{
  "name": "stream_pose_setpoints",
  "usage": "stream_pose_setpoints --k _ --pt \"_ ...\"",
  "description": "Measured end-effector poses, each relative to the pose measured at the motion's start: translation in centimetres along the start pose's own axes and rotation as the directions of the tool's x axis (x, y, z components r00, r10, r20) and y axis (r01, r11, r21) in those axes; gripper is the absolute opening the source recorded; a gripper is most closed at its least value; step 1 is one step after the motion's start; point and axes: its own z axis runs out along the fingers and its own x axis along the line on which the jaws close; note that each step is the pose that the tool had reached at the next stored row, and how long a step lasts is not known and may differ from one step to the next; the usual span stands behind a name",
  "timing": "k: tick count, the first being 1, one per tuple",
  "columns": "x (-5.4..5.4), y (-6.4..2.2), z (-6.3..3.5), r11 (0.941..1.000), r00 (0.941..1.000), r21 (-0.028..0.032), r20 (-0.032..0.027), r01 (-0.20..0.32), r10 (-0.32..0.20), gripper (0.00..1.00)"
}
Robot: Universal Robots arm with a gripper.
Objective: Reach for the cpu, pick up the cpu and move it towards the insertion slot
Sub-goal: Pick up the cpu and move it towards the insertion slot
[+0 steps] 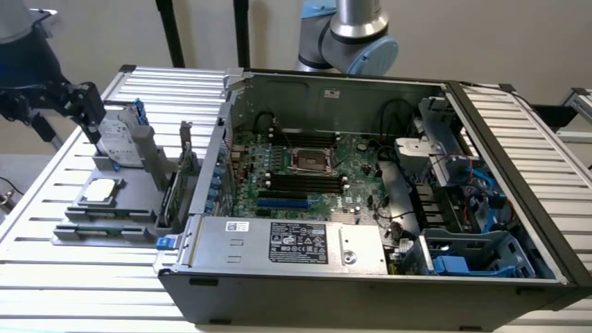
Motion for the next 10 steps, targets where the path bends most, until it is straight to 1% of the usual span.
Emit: stream_pose_setpoints --k 10 --pt "0.0 -0.21 1.8 1.0 1.0 0.0 0.0002 -0.007 0.007 0.77"
